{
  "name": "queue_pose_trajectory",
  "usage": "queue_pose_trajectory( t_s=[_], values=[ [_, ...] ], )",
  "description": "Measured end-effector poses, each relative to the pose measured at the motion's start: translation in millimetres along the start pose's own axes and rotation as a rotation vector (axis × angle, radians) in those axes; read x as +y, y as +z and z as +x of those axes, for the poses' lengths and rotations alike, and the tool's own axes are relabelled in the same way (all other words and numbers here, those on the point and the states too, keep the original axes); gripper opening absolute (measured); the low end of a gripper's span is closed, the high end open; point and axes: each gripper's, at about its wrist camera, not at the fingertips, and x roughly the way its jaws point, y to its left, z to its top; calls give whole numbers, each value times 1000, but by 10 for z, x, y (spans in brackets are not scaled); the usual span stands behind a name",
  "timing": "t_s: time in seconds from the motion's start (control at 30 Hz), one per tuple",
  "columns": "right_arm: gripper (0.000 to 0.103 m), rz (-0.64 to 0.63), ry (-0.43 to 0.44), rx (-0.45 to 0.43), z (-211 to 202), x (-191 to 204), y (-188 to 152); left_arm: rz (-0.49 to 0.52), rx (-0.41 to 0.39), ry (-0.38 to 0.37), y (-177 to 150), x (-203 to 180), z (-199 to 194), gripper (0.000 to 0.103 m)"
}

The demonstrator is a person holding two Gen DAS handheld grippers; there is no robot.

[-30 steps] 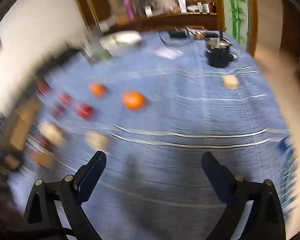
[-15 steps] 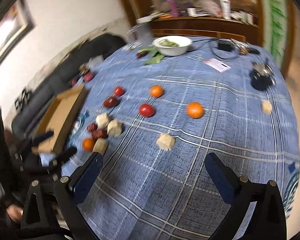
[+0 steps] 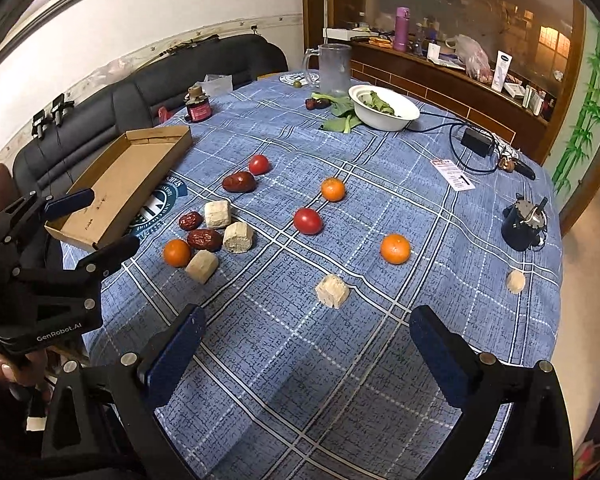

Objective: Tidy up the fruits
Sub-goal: 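Move both tools toward the fruits and cubes on the tablecloth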

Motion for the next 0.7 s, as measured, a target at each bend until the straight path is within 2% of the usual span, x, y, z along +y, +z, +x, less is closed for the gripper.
queue_pose_trajectory(
  t_s=[0.7],
  values=[
    [102, -2, 15, 22, 43, 33, -26, -8, 24, -27, -36, 4, 43, 81]
  ],
)
